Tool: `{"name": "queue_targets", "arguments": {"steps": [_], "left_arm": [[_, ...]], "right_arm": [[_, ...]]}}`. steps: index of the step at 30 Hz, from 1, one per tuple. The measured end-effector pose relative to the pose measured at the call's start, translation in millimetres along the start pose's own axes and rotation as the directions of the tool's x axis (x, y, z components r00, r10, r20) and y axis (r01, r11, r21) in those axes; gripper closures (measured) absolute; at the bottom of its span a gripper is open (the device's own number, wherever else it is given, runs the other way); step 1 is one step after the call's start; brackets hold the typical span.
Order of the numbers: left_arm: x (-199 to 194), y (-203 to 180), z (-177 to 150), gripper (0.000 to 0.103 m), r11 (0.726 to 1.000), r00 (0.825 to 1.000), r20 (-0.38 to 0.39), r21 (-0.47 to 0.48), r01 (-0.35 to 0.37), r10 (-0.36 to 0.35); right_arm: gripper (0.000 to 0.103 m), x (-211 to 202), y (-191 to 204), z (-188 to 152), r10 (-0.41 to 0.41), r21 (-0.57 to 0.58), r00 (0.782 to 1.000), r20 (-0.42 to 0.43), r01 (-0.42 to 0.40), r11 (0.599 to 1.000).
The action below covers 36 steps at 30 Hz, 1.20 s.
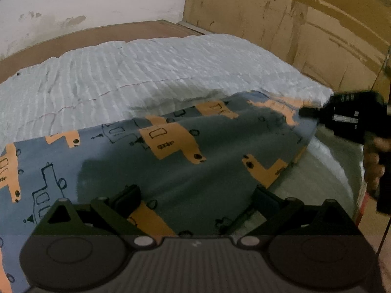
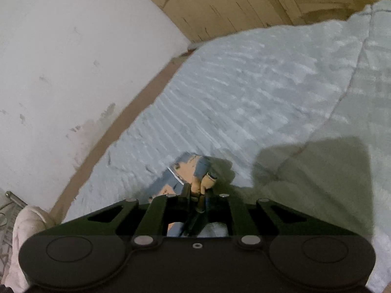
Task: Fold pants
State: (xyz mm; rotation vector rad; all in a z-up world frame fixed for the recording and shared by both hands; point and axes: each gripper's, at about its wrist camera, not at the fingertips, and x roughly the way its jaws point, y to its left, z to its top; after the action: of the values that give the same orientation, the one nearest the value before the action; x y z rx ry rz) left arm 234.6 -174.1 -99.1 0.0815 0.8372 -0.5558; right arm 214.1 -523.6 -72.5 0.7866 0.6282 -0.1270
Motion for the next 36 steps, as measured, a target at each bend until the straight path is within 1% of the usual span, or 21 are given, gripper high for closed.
{"name": "queue_targets", "arguments": {"steps": [3, 5, 8, 10, 12, 15, 17, 20, 22, 24, 26, 28, 30, 33, 34, 36], "left_arm": [[-4.2, 9.0, 5.1, 0.0, 0.996, 0.999, 0.044, -0.082, 0.017, -0.014], [-3.7, 16.1, 9.7, 0.0, 0.989, 0.998, 0.061, -0.145, -0.007, 0.016], [0.8, 27.6, 16.2, 0.0, 0.977, 0.999, 0.024, -0.209, -0.039, 0.045], [-2.5, 34.7, 18.1, 0.0, 0.97, 0.999, 0.037, -0.241, -0.015, 0.025], [-9.4, 41.8, 19.9, 0.0, 0.961, 0.998, 0.064, -0.273, 0.03, -0.013], [-19.2, 52.4, 20.6, 0.0, 0.942, 0.99, 0.118, -0.315, 0.116, -0.083], [-26.9, 61.1, 19.7, 0.0, 0.915, 0.975, 0.167, -0.352, 0.198, -0.147], [-37.6, 72.9, 17.0, 0.0, 0.864, 0.943, 0.242, -0.396, 0.31, -0.228], [-42.2, 80.4, 14.7, 0.0, 0.835, 0.923, 0.28, -0.413, 0.363, -0.263], [-47.2, 88.7, 9.7, 0.0, 0.806, 0.905, 0.31, -0.429, 0.407, -0.291], [-50.4, 95.2, 4.3, 0.0, 0.791, 0.899, 0.318, -0.443, 0.421, -0.3], [-51.4, 99.5, 0.5, 0.0, 0.794, 0.907, 0.31, -0.454, 0.405, -0.285], [-50.4, 101.4, -4.8, 0.0, 0.796, 0.916, 0.292, -0.464, 0.388, -0.276], [-43.4, 101.5, -12.7, 0.001, 0.803, 0.932, 0.247, -0.478, 0.356, -0.266], [-41.6, 100.5, -14.8, 0.001, 0.805, 0.935, 0.237, -0.479, 0.35, -0.265], [-37.9, 99.1, -19.7, 0.001, 0.807, 0.94, 0.218, -0.484, 0.338, -0.263]], "right_arm": [[0.088, -5.5, -2.3, -6.5, -0.016, -0.025, 1.0, 0.007, 0.016, 1.0], [0.088, -4.9, 3.5, -8.0, -0.032, -0.066, 0.999, 0.018, 0.034, 0.997], [0.088, -7.0, 19.2, -9.8, -0.053, -0.167, 0.997, 0.052, 0.061, 0.984], [0.089, -10.4, 35.4, -11.0, -0.055, -0.262, 0.994, 0.091, 0.077, 0.962], [0.09, -16.3, 54.0, -13.6, -0.047, -0.353, 0.99, 0.13, 0.09, 0.931], [0.091, -24.3, 85.7, -22.9, -0.009, -0.494, 0.985, 0.171, 0.093, 0.865], [0.091, -32.6, 108.2, -33.9, 0.033, -0.584, 0.982, 0.186, 0.084, 0.807], [0.091, -42.0, 141.0, -59.6, 0.103, -0.717, 0.975, 0.197, 0.072, 0.693], [0.091, -48.2, 159.0, -80.8, 0.154, -0.787, 0.972, 0.175, 0.045, 0.616], [0.091, -51.9, 171.9, -103.7, 0.181, -0.843, 0.973, 0.141, 0.022, 0.537], [0.091, -51.8, 181.2, -129.1, 0.195, -0.886, 0.977, 0.087, -0.013, 0.463], [0.091, -47.4, 185.2, -151.7, 0.188, -0.909, 0.981, 0.036, -0.046, 0.413], [0.091, -38.9, 187.1, -170.8, 0.165, -0.917, 0.986, -0.012, -0.077, 0.392], [0.091, -26.9, 184.4, -187.5, 0.124, -0.914, 0.991, -0.048, -0.094, 0.395], [0.091, -25.5, 183.1, -188.5, 0.12, -0.908, 0.992, -0.048, -0.093, 0.409], [0.09, -23.7, 183.8, -187.3, 0.123, -0.887, 0.992, -0.036, -0.089, 0.452]]}}
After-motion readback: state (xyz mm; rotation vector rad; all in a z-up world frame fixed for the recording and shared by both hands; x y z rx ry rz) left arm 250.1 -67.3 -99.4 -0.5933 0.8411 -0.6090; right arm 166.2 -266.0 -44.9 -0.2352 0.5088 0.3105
